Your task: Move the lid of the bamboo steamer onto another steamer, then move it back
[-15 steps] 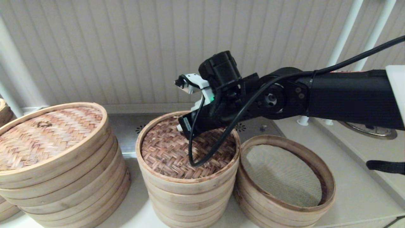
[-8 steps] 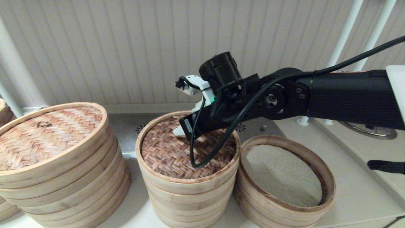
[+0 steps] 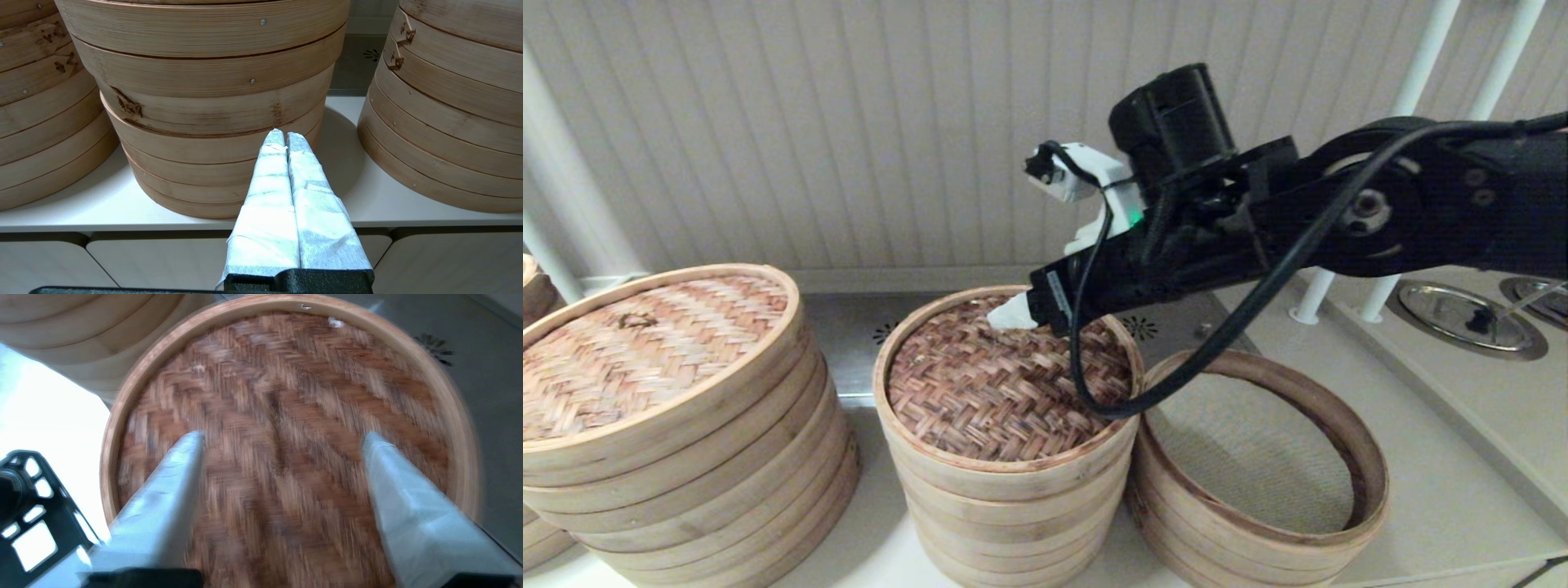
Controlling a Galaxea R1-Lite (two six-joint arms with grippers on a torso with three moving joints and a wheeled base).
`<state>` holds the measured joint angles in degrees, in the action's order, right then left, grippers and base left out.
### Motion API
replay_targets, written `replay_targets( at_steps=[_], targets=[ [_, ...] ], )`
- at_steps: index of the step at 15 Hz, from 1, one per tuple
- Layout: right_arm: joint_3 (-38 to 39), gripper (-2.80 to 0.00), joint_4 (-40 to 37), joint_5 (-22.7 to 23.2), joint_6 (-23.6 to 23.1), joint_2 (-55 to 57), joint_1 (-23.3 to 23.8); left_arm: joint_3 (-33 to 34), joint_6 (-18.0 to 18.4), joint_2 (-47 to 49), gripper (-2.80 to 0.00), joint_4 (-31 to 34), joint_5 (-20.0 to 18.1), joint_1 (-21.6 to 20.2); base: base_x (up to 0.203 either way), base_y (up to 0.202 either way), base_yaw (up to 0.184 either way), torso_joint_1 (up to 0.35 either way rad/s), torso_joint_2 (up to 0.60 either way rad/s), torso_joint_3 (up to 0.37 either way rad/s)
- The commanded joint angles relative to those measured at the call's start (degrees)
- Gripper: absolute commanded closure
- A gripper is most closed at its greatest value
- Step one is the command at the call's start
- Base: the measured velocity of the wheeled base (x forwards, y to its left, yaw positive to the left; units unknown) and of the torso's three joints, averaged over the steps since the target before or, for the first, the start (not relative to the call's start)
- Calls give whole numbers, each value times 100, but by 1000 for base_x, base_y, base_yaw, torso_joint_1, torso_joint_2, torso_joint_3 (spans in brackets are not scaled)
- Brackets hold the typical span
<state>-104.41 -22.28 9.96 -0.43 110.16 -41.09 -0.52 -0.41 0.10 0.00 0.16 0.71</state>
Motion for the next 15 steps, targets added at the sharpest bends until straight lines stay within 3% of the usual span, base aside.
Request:
replay_targets(
  at_steps=[1,7,15],
  targets=[
    [601,0,19,-1,12,-874,216,0,-2,-1,0,2,-5,0,0,0,0,0,0,0],
    [2435,0,46,-164,32,-3311,1203,0,-2,-1,0,0,2,0,0,0,0,0,0,0],
    [4990,0,-17,-1616,-1,-6823,2592,0,-3,-1,0,9,2,0,0,0,0,0,0,0]
  ],
)
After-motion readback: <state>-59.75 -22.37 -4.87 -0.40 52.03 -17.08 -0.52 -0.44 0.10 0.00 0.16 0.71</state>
